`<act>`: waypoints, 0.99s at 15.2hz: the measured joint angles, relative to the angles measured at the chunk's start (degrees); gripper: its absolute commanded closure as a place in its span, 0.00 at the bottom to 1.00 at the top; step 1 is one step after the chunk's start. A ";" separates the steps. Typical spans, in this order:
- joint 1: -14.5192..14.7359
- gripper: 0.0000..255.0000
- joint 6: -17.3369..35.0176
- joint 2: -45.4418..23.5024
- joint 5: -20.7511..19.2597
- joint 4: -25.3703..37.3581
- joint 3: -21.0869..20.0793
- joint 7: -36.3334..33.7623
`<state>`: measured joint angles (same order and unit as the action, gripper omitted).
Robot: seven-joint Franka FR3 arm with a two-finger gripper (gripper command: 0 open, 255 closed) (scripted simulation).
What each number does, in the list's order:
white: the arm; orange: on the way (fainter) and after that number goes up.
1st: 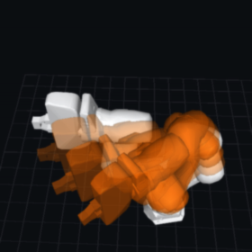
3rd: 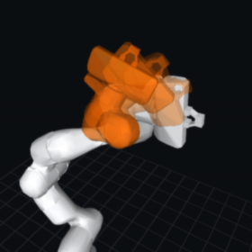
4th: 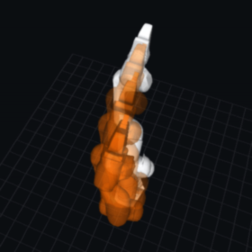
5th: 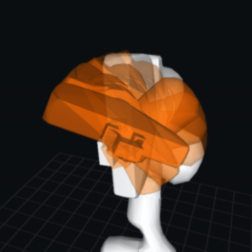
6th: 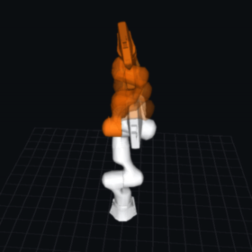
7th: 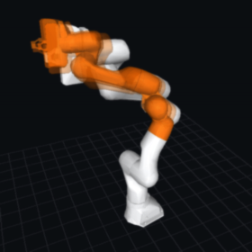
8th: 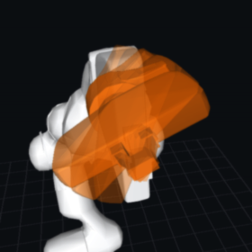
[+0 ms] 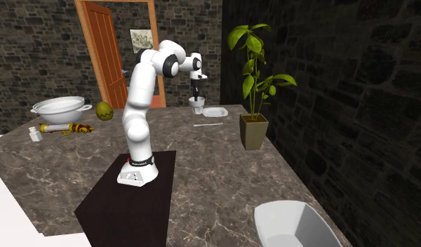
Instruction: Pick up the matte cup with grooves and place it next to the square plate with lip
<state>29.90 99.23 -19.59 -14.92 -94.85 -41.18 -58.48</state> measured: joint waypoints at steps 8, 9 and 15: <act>0.12 1.00 5.42 -1.78 -1.42 -4.14 0.65 -1.13; 0.24 1.00 6.01 -2.17 -1.69 -4.45 0.77 -1.34; 0.48 1.00 8.54 -3.49 -2.70 -5.98 1.27 -2.00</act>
<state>30.38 107.78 -23.08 -17.62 -100.83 -39.91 -60.48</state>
